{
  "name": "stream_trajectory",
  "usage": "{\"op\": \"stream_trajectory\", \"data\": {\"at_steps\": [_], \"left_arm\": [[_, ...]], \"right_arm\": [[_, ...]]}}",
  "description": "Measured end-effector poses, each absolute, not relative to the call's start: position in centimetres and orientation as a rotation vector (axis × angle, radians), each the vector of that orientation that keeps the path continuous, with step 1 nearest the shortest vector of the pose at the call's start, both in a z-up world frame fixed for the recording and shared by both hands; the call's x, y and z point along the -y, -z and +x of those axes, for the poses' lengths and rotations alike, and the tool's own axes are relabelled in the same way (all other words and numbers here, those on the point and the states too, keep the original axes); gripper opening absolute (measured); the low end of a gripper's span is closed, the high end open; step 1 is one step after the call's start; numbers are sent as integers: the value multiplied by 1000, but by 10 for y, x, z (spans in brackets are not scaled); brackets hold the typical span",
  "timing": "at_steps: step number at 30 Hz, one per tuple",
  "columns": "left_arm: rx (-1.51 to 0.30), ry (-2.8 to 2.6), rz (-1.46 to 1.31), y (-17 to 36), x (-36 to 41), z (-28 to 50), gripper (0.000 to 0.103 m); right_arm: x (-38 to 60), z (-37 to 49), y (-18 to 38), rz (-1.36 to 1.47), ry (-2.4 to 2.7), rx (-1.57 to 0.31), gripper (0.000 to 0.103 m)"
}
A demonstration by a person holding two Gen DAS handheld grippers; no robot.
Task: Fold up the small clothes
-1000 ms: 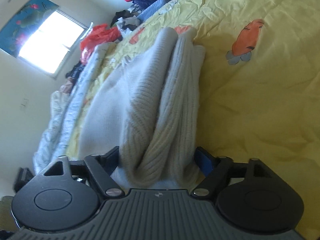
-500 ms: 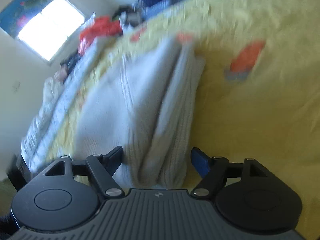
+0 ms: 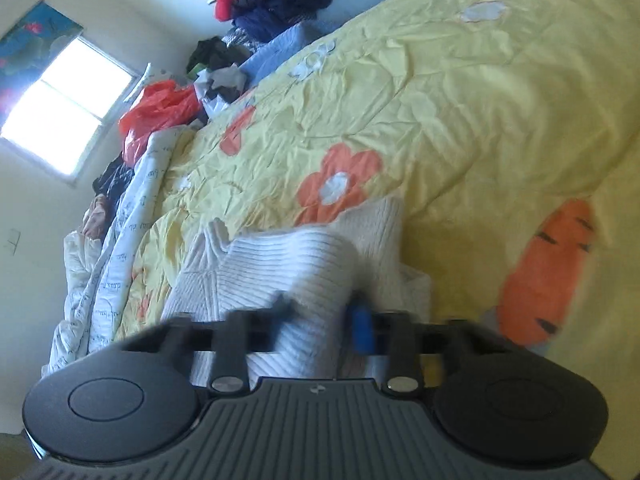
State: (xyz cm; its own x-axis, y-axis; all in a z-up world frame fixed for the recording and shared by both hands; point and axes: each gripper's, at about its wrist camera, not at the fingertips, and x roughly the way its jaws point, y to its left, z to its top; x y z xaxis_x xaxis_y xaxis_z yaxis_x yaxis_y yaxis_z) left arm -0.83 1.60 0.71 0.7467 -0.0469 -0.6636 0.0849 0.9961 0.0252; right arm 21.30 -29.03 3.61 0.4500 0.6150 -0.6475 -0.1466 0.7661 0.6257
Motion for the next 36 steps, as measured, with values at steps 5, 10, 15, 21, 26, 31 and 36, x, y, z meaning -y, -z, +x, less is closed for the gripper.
{"op": "stream_trajectory", "data": {"at_steps": [5, 10, 15, 21, 26, 31, 36], "left_arm": [[-738, 100, -4, -6, -23, -4, 40], [-723, 119, 30, -4, -17, -4, 30], [-710, 125, 97, -12, -9, -13, 30], [-697, 109, 94, -11, -5, -12, 31], [-719, 120, 49, -11, -9, -2, 18], [-727, 128, 15, -5, -18, -3, 17], [-739, 124, 84, -11, -7, -7, 19]], "right_arm": [[297, 209, -43, 367, -488, -950, 13], [302, 199, -27, 373, -453, -927, 14], [305, 182, -47, 450, -480, -932, 54], [306, 148, -40, 493, -570, -1029, 56], [295, 129, -39, 434, -619, -990, 22], [313, 133, -19, 462, -626, -1005, 15], [308, 125, -26, 457, -602, -972, 34]]}}
